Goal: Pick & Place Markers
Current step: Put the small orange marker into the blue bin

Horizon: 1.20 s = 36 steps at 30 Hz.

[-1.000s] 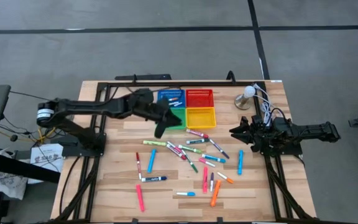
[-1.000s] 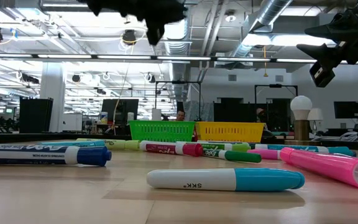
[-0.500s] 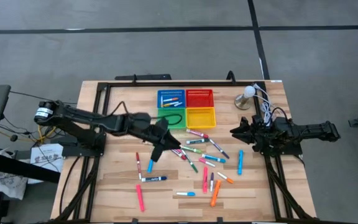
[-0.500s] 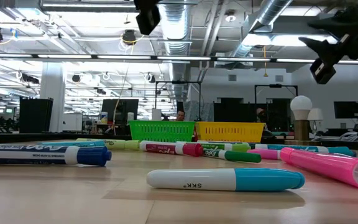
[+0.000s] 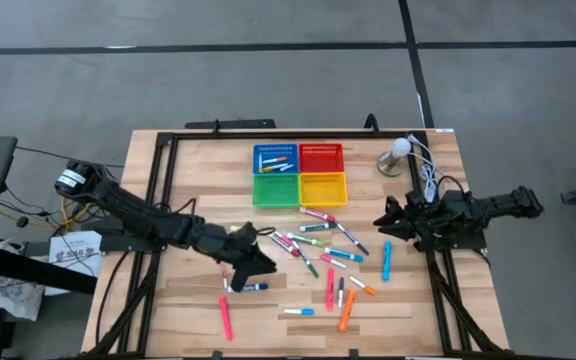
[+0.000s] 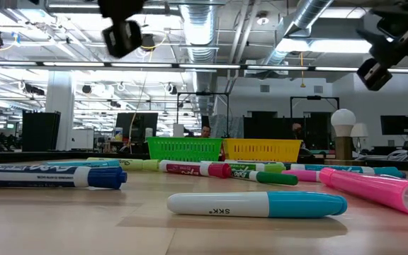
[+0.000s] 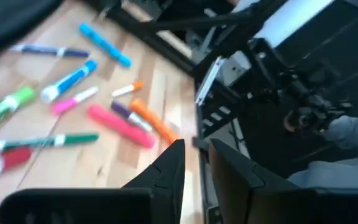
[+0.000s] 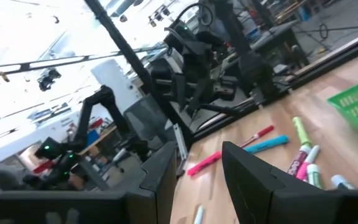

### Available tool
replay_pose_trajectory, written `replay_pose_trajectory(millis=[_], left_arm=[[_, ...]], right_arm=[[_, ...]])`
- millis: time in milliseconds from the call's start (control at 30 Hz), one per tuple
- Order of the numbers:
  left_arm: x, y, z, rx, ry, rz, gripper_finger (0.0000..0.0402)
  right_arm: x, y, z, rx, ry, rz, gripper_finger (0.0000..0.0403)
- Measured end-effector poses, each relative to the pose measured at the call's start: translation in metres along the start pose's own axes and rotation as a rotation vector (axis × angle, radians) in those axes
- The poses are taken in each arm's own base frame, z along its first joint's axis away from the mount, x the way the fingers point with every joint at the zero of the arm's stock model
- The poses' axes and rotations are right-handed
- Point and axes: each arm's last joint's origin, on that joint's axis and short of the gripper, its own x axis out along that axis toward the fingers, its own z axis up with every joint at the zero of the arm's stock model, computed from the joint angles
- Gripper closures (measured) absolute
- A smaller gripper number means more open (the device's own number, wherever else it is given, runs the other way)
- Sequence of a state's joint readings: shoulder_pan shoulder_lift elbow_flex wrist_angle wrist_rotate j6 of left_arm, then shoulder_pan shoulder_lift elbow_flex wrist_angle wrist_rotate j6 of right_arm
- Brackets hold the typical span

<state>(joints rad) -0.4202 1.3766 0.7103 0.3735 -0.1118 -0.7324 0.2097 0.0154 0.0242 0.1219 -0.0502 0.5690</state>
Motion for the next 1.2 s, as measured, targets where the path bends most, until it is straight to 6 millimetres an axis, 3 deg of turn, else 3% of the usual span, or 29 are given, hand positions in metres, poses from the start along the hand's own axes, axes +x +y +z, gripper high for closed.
replay_pose_trajectory(millis=[367, 700, 900, 1200], left_arm=[[-0.008, 0.029, -0.037, -0.106, 0.069, 0.124, 0.0329], [-0.011, 0.037, -0.045, -0.107, 0.085, 0.157, 0.0329], [-0.011, 0.037, -0.045, -0.080, 0.091, 0.152, 0.0329], [-0.011, 0.036, -0.046, 0.020, 0.127, 0.117, 0.0329]], right_arm=[[0.018, 0.015, 0.005, 0.053, 0.136, 0.019, 0.0283], [0.071, 0.047, 0.010, 0.069, 0.702, -0.135, 0.0283], [0.097, 0.066, -0.002, 0.144, 0.984, -0.250, 0.0283], [0.117, 0.075, -0.029, 0.406, 1.094, -0.437, 0.0283]])
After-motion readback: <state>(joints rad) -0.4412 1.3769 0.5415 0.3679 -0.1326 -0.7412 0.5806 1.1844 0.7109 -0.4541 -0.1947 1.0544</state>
